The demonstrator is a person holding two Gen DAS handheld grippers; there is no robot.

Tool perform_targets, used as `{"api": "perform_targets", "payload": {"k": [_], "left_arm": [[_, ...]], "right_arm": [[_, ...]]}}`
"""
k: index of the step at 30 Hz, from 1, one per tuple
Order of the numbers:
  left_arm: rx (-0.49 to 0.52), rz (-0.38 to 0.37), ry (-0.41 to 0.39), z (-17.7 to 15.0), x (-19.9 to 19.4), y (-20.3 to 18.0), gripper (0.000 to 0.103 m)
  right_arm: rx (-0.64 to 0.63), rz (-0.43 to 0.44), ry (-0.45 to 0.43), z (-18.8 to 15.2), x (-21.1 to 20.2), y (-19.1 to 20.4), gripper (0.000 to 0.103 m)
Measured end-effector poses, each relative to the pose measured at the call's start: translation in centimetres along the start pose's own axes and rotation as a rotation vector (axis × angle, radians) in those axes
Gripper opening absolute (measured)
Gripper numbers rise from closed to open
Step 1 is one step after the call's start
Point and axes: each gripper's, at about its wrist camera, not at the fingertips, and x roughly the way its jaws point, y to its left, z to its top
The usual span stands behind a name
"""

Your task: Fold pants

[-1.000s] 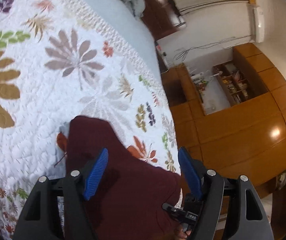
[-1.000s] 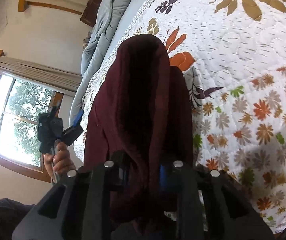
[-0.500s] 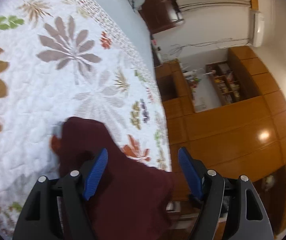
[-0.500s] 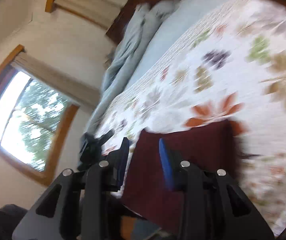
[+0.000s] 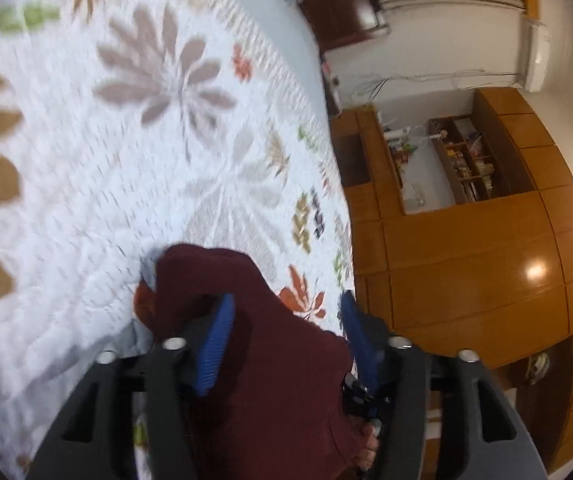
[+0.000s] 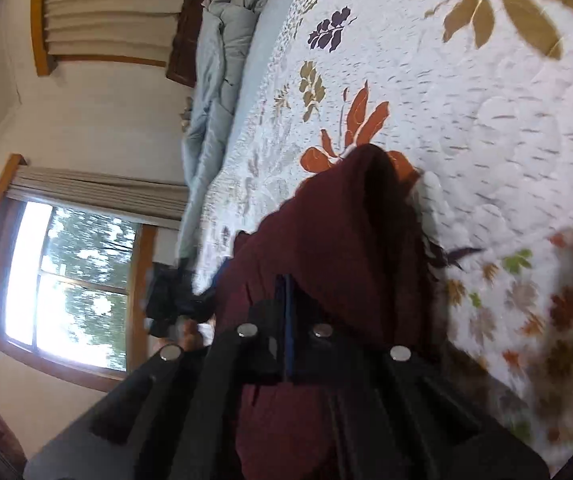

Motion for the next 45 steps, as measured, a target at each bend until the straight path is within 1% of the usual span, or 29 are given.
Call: {"api": "perform_targets", "payload": {"k": [1,2,3,4,6,7,8,9,10,11,12,15,19,20,21,22,23,24,25,26,27,28,30,31,34,38,40,44,45], "left_arm": [[0.030,-0.003,-0.009,-0.6,-1.3,-1.1,0.063],[0.057,-0.022,-0.005,-1.3,-2.2,-2.0,0.064],[0.085,-0.039,-0.001,-2.4,-3.2,-2.9,0.066],[0.108,-0.048,0.005,-3.3,-3.8,-3.5,0.068],[0.149,-0.069,0.033,-5.4,-4.8,-4.5,0.068],[0.160,-0.081,0.059,-6.9,-4.8,-4.7,0.068],[0.164,-0.081,0.075,-7.6,-4.7,-4.5,0.068],[0.170,-0.072,0.093,-8.3,-4.4,-4.3,0.068],[0.169,-0.042,0.117,-9.1,-3.7,-3.6,0.068],[0.150,-0.028,0.138,-9.6,-3.0,-2.9,0.068],[0.131,-0.019,0.160,-9.9,-2.1,-1.9,0.068],[0.125,-0.001,0.170,-10.1,-1.3,-0.8,0.065],[0.152,0.001,0.195,-9.7,-1.9,-1.8,0.065],[0.159,0.001,0.199,-9.6,-2.2,-2.0,0.066],[0.166,0.003,0.202,-9.4,-2.7,-2.2,0.068],[0.175,0.012,0.198,-9.1,-3.5,-2.4,0.075],[0.185,0.023,0.187,-8.9,-4.1,-2.6,0.085],[0.197,0.040,0.167,-8.5,-5.1,-2.7,0.088],[0.203,0.052,0.161,-8.2,-5.7,-2.7,0.090],[0.206,0.061,0.165,-7.9,-6.0,-2.6,0.091],[0.200,0.070,0.182,-7.2,-6.4,-2.2,0.092],[0.186,0.072,0.204,-6.9,-6.3,-1.8,0.092],[0.132,0.069,0.265,-5.9,-6.1,-0.3,0.093],[0.096,0.074,0.288,-5.3,-5.9,0.4,0.093],[0.052,0.081,0.319,-4.3,-5.1,1.6,0.093],[0.028,0.089,0.372,-3.7,-2.9,2.4,0.093],[0.025,0.093,0.399,-3.8,-1.8,2.6,0.093],[0.056,0.096,0.459,-4.6,0.1,2.3,0.093],[0.059,0.102,0.468,-4.6,0.5,2.4,0.093]], "right_arm": [[-0.017,-0.021,-0.011,-0.3,-0.7,0.7,0.002],[-0.040,-0.029,-0.021,-0.9,-1.4,1.8,0.007],[-0.068,-0.033,-0.026,-1.6,-1.9,2.9,0.007],[-0.109,-0.015,-0.022,-2.5,-2.3,4.5,0.007],[-0.174,0.006,0.006,-4.3,-2.3,6.8,0.007],[-0.206,0.007,0.036,-5.4,-1.8,7.8,0.008],[-0.215,0.000,0.076,-6.2,-0.9,8.1,0.008],[-0.219,-0.023,0.100,-6.6,-0.2,7.9,0.008],[-0.228,-0.096,0.125,-7.2,0.7,6.9,0.007],[-0.220,-0.149,0.136,-7.4,1.1,5.8,0.000],[-0.213,-0.208,0.140,-7.6,1.1,4.1,0.000],[-0.128,-0.147,0.102,-7.3,-1.0,1.3,0.000],[-0.119,-0.211,0.034,-6.6,-4.5,1.6,0.000],[-0.108,-0.222,0.022,-6.5,-5.2,1.5,0.006],[-0.084,-0.213,0.012,-6.2,-6.1,1.0,0.017],[-0.054,-0.224,0.003,-5.8,-7.0,0.5,0.053],[-0.028,-0.229,-0.004,-5.0,-7.2,0.5,0.086],[-0.008,-0.217,-0.016,-4.7,-7.8,0.4,0.096],[0.005,-0.183,-0.026,-4.2,-7.9,0.5,0.096],[0.012,-0.149,-0.012,-3.7,-7.8,0.7,0.097],[0.023,-0.114,0.018,-3.1,-7.4,0.7,0.097],[0.027,-0.100,0.057,-2.4,-6.7,0.6,0.097],[0.003,-0.134,0.141,-1.1,-4.7,0.5,0.097],[0.006,-0.147,0.167,-0.9,-4.1,0.2,0.097],[0.004,-0.166,0.256,-0.5,-1.8,-0.1,0.098],[-0.009,-0.163,0.301,-0.1,0.1,0.4,0.098],[-0.017,-0.165,0.326,-0.3,1.2,0.8,0.101],[-0.043,-0.196,0.358,-0.3,2.8,1.4,0.101],[-0.040,-0.198,0.359,-0.3,2.9,1.5,0.099]]}}
